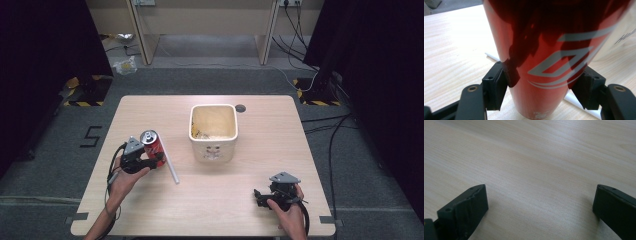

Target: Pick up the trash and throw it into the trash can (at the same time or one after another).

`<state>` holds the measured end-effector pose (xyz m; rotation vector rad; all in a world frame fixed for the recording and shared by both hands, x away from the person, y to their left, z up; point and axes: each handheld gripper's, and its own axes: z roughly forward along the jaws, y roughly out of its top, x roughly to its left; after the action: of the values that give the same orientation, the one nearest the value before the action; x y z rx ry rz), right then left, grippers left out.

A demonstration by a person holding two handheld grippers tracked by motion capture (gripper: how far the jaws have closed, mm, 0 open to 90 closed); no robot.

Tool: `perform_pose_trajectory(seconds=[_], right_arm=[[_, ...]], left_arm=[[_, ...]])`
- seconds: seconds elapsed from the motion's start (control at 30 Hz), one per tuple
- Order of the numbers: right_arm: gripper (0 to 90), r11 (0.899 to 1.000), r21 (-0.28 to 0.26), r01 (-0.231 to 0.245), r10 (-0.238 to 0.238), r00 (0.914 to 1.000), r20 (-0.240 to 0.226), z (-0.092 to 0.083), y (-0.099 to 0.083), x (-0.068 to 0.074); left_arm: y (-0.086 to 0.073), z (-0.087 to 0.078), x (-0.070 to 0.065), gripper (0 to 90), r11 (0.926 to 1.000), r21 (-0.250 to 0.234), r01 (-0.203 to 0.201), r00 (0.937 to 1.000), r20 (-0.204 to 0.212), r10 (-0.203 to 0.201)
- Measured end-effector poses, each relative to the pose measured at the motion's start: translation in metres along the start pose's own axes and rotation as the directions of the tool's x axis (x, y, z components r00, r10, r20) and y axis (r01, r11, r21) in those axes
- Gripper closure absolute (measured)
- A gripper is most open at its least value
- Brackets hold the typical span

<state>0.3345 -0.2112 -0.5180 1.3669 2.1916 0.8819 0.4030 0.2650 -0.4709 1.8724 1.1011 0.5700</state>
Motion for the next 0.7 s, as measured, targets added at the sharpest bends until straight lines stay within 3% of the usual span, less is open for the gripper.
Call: perform_pose_trajectory(seconds=[0.7], right_arm=[[0.3, 1.0, 0.0, 0.0, 0.0, 1.0, 0.0, 0.0, 0.0, 0.0]], left_arm=[[0.03, -0.015, 0.001, 33.8, 0.9993, -0.037, 0.0, 0.9991, 0.042, 0.002]])
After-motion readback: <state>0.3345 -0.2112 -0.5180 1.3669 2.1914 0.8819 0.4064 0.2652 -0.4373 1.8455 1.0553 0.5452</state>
